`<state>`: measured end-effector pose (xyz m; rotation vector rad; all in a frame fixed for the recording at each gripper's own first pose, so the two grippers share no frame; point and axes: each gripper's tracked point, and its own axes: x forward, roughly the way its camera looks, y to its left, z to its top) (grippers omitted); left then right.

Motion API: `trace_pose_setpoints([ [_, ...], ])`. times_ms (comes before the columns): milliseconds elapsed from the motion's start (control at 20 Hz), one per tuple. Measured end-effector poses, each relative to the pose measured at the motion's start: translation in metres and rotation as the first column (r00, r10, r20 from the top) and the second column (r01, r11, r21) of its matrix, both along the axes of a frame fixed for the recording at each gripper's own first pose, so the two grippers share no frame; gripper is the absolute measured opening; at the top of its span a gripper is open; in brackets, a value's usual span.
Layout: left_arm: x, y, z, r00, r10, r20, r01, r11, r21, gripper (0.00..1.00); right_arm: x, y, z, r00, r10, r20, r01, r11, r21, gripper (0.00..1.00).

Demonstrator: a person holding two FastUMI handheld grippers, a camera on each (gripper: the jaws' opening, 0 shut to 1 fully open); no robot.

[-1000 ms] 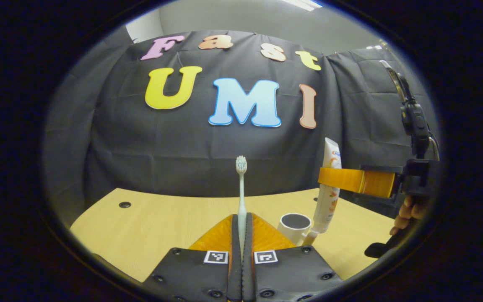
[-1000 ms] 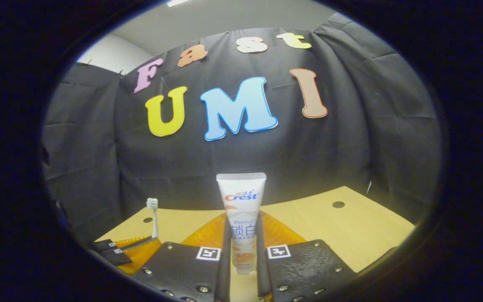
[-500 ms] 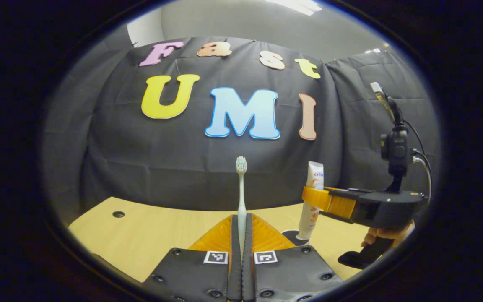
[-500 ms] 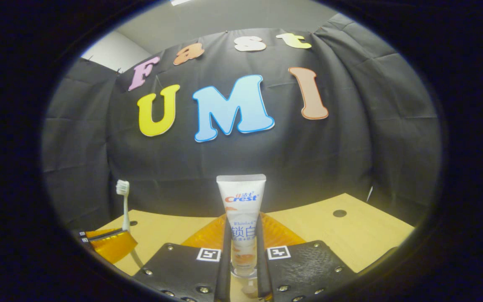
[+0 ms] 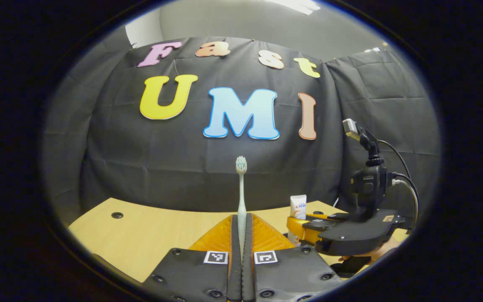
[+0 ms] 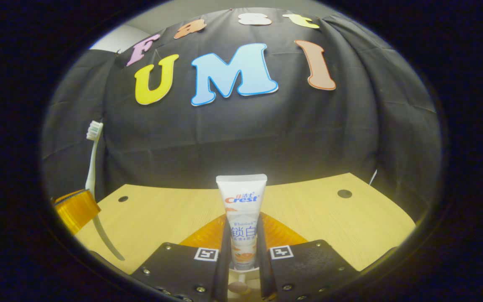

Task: Put the toothbrush and toothpaste on the desktop into the cup, then pick up the cup and place it on the coaster on the desktop.

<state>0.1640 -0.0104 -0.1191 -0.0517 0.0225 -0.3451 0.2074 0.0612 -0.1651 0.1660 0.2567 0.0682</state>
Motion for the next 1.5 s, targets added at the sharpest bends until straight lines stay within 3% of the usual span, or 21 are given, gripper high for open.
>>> trace_pose_setpoints([
  [100, 0.002, -0.003, 0.000, 1.000, 0.001, -0.005, -0.001, 1.000, 0.005, 0.08, -0.003, 0.002, -0.008, 0.999, 0.014, -0.031, -0.015, 1.000, -0.018, 0.27],
  [150, 0.003, -0.004, -0.001, 1.000, 0.001, -0.009, -0.001, 1.000, 0.009, 0.08, -0.004, 0.002, -0.013, 0.999, 0.017, -0.048, -0.018, 1.000, -0.026, 0.32],
  [250, 0.006, -0.006, -0.001, 1.000, 0.001, -0.016, -0.001, 1.000, 0.012, 0.08, -0.006, 0.002, -0.021, 0.996, 0.028, -0.082, -0.030, 0.999, -0.029, 0.33],
  [300, 0.006, -0.007, -0.002, 1.000, 0.001, -0.021, -0.001, 1.000, 0.012, 0.08, -0.007, 0.003, -0.024, 0.995, 0.032, -0.098, -0.035, 0.999, -0.030, 0.41],
  [350, 0.007, -0.007, -0.004, 1.000, 0.003, -0.026, -0.003, 1.000, 0.011, 0.08, -0.009, 0.003, -0.025, 0.993, 0.034, -0.111, -0.037, 0.999, -0.031, 0.27],
  [400, 0.007, -0.009, -0.006, 0.999, 0.004, -0.032, -0.004, 1.000, 0.008, 0.08, -0.011, 0.001, -0.029, 0.992, 0.033, -0.124, -0.037, 0.999, -0.035, 0.34],
  [650, 0.013, -0.017, -0.009, 0.999, -0.001, -0.040, -0.001, 1.000, -0.027, 0.08, -0.016, 0.001, -0.022, 0.992, 0.055, -0.115, -0.063, 0.996, -0.063, 0.45],
  [700, 0.015, -0.019, -0.008, 0.999, 0.001, -0.037, -0.003, 0.999, -0.036, 0.08, -0.018, 0.000, -0.019, 0.992, 0.056, -0.112, -0.064, 0.996, -0.067, 0.58],
  [800, 0.018, -0.025, -0.006, 1.000, -0.005, -0.024, 0.004, 0.998, -0.055, 0.08, -0.022, -0.003, -0.011, 0.993, 0.060, -0.100, -0.067, 0.996, -0.062, 0.66],
  [1200, 0.052, -0.047, 0.010, 0.998, -0.039, 0.048, 0.047, 0.982, -0.182, 0.07, -0.066, -0.050, 0.035, 0.999, -0.014, -0.031, 0.013, 0.999, -0.029, 0.66],
  [1500, 0.076, -0.086, 0.009, 0.994, -0.092, 0.061, 0.104, 0.965, -0.240, 0.07, -0.114, -0.076, 0.022, 0.994, -0.064, -0.094, 0.060, 0.997, -0.041, 0.66],
])
